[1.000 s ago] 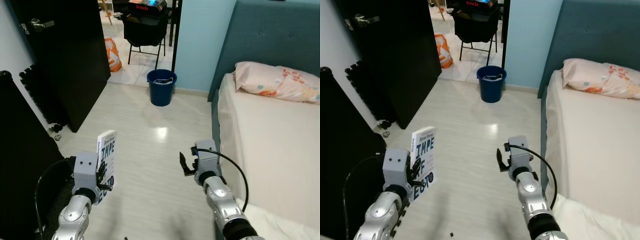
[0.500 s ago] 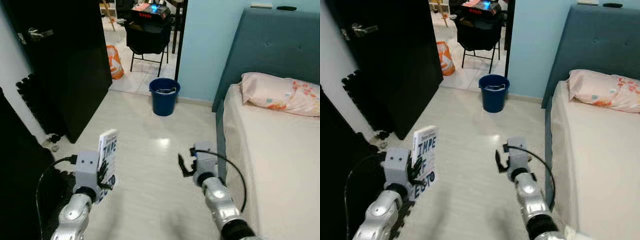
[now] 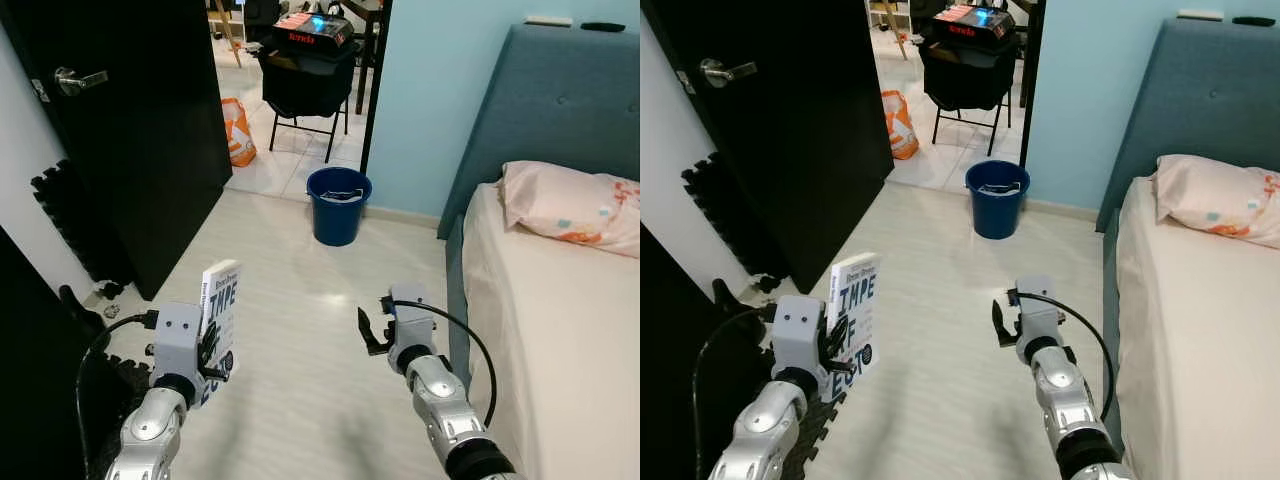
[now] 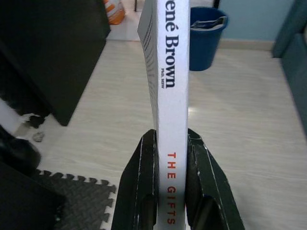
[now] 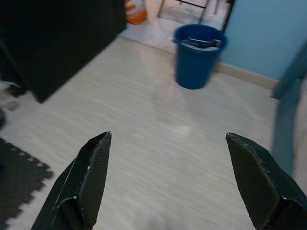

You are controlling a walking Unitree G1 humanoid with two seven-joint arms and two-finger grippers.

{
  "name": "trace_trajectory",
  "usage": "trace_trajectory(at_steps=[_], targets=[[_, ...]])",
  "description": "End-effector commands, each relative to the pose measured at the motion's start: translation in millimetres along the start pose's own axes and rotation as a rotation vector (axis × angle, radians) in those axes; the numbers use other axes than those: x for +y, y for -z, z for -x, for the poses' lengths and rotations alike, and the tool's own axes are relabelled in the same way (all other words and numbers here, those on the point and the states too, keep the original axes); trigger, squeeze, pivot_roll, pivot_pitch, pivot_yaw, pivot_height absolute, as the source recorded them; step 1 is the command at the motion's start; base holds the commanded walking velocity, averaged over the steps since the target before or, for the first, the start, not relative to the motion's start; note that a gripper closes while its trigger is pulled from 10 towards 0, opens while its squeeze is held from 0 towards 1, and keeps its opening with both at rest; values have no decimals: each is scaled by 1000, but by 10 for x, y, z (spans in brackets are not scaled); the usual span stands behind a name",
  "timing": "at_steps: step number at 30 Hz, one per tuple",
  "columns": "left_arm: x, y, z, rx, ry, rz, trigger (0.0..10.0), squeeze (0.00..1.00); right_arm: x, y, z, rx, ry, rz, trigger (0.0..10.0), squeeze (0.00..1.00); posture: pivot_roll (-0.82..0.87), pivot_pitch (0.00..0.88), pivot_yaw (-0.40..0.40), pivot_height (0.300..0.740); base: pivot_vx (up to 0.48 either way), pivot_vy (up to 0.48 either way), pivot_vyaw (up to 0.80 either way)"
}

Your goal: Clean up the room

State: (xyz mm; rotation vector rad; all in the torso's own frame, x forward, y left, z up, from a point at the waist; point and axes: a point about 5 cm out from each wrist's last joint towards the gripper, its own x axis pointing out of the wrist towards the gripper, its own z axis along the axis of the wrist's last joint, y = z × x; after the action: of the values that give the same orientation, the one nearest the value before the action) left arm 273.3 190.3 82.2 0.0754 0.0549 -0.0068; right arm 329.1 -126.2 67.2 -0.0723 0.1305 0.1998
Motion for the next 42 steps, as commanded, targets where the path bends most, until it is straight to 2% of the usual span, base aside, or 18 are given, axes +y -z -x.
trace_trajectory(at_steps=[1,26,32,42], targets=[[3,-24,1,-19,0,4,10000,0,-45,57,23,22,14,0,10000,0,52,106,-7,740,371,0,0],[6,-46,-28,-25,1,5,10000,0,-72,50,12,17,32,-8,10000,0,54,106,-4,740,387,0,0],[7,-47,-31,-26,4,4,10000,0,-79,59,19,17,35,-20,10000,0,51,106,2,740,387,0,-800],[4,-45,-39,-25,9,4,10000,0,-71,64,21,16,32,-6,10000,0,50,106,3,740,387,0,0]])
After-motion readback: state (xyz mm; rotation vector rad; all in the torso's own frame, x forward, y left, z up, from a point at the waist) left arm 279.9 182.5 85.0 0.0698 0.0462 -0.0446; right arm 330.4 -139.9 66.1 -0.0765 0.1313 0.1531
